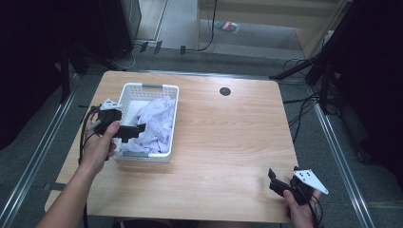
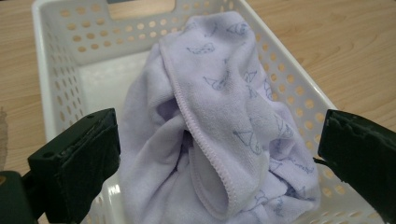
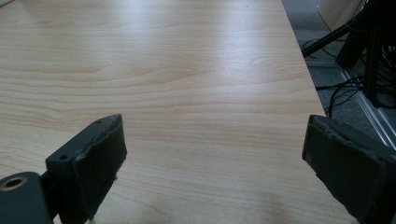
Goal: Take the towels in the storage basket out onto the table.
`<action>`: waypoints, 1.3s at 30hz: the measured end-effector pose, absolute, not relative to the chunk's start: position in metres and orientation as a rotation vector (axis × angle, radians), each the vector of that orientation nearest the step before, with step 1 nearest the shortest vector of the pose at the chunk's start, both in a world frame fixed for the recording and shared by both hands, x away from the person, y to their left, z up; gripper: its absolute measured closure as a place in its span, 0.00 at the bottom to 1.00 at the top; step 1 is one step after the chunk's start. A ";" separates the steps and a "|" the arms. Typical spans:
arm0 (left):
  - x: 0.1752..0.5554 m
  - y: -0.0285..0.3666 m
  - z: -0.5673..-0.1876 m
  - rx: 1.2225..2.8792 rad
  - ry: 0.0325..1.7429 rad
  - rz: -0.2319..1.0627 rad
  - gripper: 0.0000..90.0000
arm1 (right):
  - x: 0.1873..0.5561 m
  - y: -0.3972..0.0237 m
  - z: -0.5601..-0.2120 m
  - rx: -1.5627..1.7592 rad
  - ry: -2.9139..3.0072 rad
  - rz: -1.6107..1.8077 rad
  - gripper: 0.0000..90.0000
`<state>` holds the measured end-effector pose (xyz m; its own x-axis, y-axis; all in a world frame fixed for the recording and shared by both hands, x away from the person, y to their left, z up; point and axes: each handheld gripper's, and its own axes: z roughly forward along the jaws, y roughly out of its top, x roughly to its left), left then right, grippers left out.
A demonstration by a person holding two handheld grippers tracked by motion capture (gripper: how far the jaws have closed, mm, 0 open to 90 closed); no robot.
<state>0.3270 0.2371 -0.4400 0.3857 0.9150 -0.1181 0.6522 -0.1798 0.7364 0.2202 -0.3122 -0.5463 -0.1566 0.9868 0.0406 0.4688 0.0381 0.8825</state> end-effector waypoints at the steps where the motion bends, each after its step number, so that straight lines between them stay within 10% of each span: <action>1: 0.330 0.235 -0.441 1.931 1.356 0.451 0.00 | 0.220 -0.312 -0.546 1.482 1.694 1.059 0.07; 39: 0.405 0.191 -0.506 2.345 1.531 0.205 0.00 | 0.220 -0.312 -0.546 1.490 1.693 1.060 0.07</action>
<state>0.4050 0.1905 -0.5064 0.4118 0.9093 -0.0599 0.8616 -0.3671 0.3506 0.2204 -0.3121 -0.5464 -0.1543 0.9870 0.0456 0.4722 0.0332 0.8808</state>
